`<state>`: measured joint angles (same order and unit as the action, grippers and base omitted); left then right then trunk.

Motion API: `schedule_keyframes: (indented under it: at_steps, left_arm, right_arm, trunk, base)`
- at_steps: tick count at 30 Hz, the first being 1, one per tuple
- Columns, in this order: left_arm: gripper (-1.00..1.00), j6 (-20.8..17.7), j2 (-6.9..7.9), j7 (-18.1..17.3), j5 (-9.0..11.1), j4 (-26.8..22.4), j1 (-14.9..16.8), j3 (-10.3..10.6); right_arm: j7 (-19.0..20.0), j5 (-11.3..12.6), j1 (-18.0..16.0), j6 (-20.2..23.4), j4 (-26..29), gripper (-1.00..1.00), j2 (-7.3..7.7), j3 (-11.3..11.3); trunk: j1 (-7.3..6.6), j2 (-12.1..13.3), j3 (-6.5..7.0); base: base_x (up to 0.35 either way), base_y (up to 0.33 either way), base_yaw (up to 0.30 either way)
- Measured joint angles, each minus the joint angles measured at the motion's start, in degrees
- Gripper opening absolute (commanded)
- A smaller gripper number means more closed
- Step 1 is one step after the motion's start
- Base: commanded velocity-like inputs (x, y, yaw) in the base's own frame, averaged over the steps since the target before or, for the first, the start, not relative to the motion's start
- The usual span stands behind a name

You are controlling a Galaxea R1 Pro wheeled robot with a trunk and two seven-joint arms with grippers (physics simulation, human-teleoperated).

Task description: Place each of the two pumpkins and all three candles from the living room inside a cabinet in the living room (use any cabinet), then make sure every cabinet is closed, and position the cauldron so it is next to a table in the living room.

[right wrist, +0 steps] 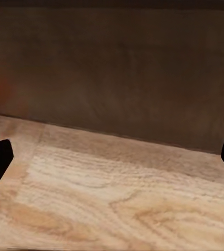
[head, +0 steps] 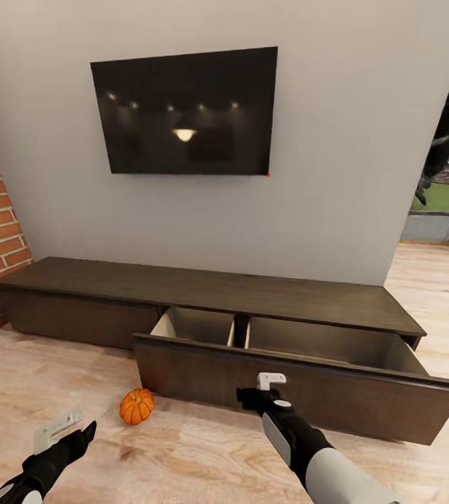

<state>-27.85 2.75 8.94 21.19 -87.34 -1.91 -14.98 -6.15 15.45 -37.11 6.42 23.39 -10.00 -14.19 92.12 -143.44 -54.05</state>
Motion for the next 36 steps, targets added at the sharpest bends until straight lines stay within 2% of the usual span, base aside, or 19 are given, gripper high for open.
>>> schedule_keyframes:
  at_steps: [9, 15, 24, 28, 36]
  left_arm:
    - [1.00, 0.1, -0.19, 0.1, 0.0, 0.4, 0.0, 0.1]
    - [1.00, 0.1, -0.26, 0.1, 0.0, 1.6, 0.0, 0.4]
    - [1.00, 0.1, -0.19, 0.0, 0.0, 2.4, 0.0, 1.6]
    - [1.00, 0.2, -0.16, 0.0, 0.0, 2.4, 0.0, 1.6]
    - [1.00, 0.2, -0.22, 0.0, 0.1, 2.4, 0.0, 1.6]
  right_arm:
    - [0.1, 0.0, 0.0, 0.1, 0.0, 1.00, 0.00, -0.5]
    - [0.1, 0.0, 0.0, 0.1, 0.0, 1.00, 0.00, -3.6]
    - [0.1, -0.1, 0.0, -0.1, 0.1, 1.00, 0.00, -5.2]
    - [0.3, -0.2, 0.0, -0.1, 0.3, 1.00, 0.00, -7.2]
    - [3.5, 0.1, 0.0, -0.1, 0.5, 1.00, 0.00, -7.7]
  trunk:
    - [0.00, 0.0, -0.50]
    - [0.00, 0.0, -0.83]
    - [0.00, 0.0, -1.33]
    - [0.00, 0.0, -1.43]
    - [0.00, 0.0, -1.44]
  base:
    - [0.000, 0.228, 0.223]
    - [0.000, 0.155, 0.223]
    - [0.000, 0.008, 0.220]
    - [0.000, 0.000, 0.046]
    - [0.000, 0.000, 0.004]
